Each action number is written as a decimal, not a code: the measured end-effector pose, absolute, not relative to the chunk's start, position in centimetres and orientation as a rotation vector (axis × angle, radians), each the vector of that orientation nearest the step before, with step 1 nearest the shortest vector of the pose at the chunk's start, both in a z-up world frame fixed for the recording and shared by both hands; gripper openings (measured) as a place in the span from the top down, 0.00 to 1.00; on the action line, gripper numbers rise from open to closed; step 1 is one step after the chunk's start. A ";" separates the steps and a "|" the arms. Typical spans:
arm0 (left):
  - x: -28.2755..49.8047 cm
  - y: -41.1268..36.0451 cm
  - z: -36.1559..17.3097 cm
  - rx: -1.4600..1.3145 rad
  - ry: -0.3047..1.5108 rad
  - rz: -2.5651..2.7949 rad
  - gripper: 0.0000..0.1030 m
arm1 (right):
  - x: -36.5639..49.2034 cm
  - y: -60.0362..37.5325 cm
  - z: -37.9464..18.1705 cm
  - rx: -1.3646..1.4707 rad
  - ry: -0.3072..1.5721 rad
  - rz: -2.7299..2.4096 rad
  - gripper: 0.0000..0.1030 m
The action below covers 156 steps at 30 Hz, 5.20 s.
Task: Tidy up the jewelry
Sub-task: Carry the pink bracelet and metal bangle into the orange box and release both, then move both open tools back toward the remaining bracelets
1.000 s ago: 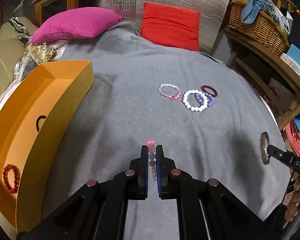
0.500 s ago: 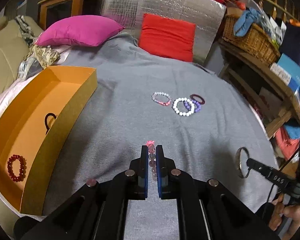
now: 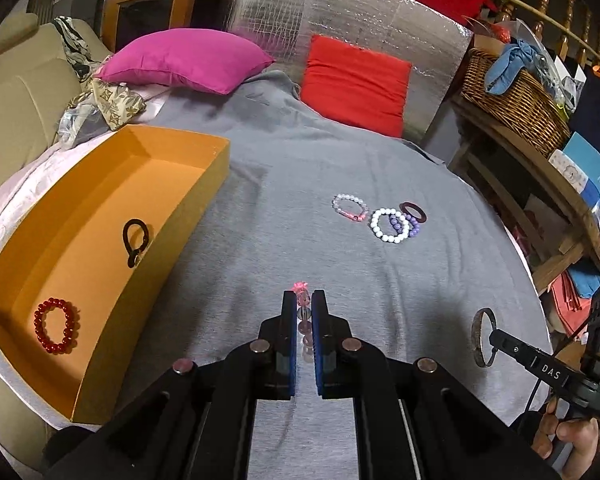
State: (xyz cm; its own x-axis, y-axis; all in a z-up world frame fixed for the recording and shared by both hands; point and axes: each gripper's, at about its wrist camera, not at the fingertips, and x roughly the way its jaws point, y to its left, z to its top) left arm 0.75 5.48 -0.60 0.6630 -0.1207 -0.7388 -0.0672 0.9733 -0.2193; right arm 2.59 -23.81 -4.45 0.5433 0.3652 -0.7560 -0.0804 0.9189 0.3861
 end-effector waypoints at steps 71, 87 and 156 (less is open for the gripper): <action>6.6 27.1 -3.1 -0.327 0.916 0.437 0.93 | 20.0 15.8 -3.6 -0.235 1.050 0.639 0.97; 7.2 28.1 -4.1 -0.316 0.951 0.465 0.93 | 20.9 18.1 -5.2 -0.290 1.078 0.623 0.97; 7.0 3.9 -5.0 -0.114 1.030 0.103 0.35 | 22.8 -24.6 -6.6 0.192 1.039 0.086 0.51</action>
State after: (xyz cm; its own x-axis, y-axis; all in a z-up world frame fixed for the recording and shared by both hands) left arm 7.04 3.91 -4.99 0.5112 0.0314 -0.8589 -0.1389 0.9892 -0.0465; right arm 22.82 -24.63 -6.56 0.5055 0.1614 -0.8476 0.0204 0.9798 0.1988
